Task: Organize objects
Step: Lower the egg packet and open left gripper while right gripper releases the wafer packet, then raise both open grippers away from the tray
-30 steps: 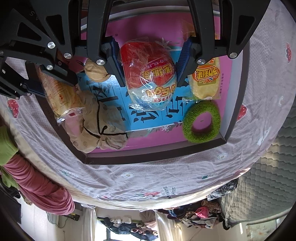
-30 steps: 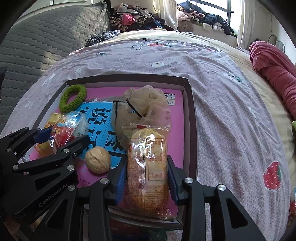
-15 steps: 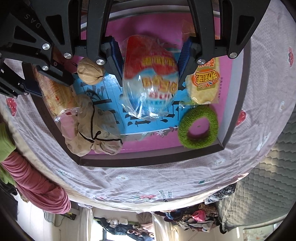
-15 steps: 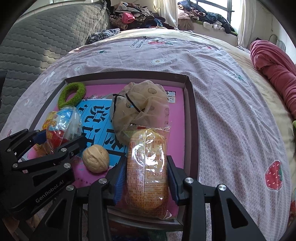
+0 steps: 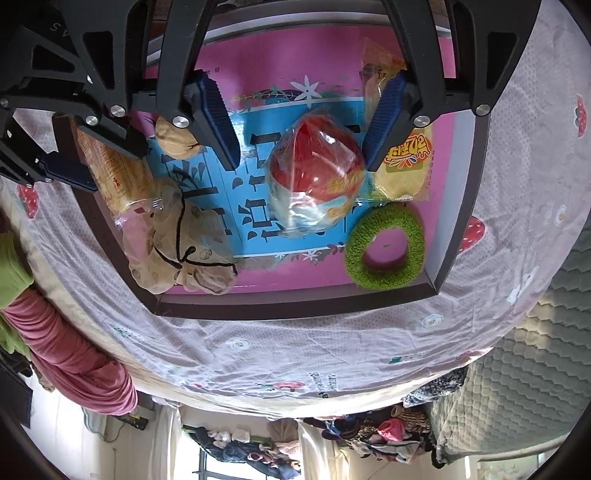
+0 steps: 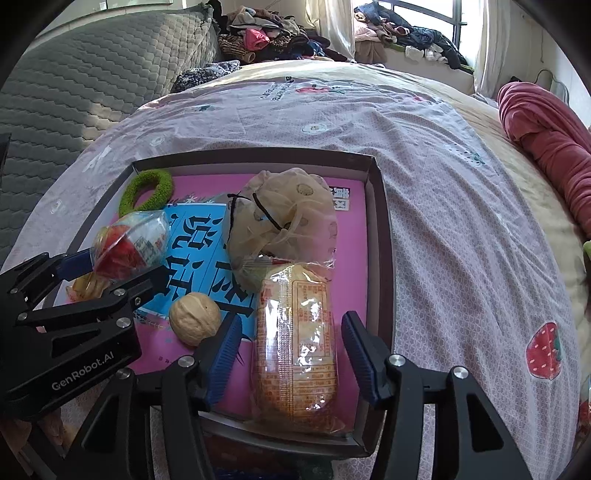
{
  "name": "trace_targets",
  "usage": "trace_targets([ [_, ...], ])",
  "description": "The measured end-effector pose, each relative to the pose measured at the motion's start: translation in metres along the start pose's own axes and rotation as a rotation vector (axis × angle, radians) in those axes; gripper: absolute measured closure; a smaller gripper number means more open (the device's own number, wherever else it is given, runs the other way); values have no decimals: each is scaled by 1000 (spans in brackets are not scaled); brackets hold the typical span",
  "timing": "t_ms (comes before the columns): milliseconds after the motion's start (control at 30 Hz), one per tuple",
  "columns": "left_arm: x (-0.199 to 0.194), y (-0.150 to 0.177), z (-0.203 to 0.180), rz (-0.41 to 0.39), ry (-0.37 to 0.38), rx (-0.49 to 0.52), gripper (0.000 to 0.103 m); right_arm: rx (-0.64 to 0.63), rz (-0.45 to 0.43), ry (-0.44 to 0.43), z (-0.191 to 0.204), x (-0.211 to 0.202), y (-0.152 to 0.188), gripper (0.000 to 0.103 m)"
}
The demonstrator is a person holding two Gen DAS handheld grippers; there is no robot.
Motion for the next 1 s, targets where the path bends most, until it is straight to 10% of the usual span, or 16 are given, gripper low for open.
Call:
trace_targets([
  [1000, -102, -15, 29, -139, -41, -49, 0, 84, -280, -43, -7, -104, -39, 9],
])
Point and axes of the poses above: each gripper's, at about its wrist camera, not at the fingertips, and x roughly the way its jaws point, z to its left, y to its underside, the point moved 10 cm from there along x, roughly the way its jaws point, and after that the axes turned 13 degrees about y, right-handed, at the moved point
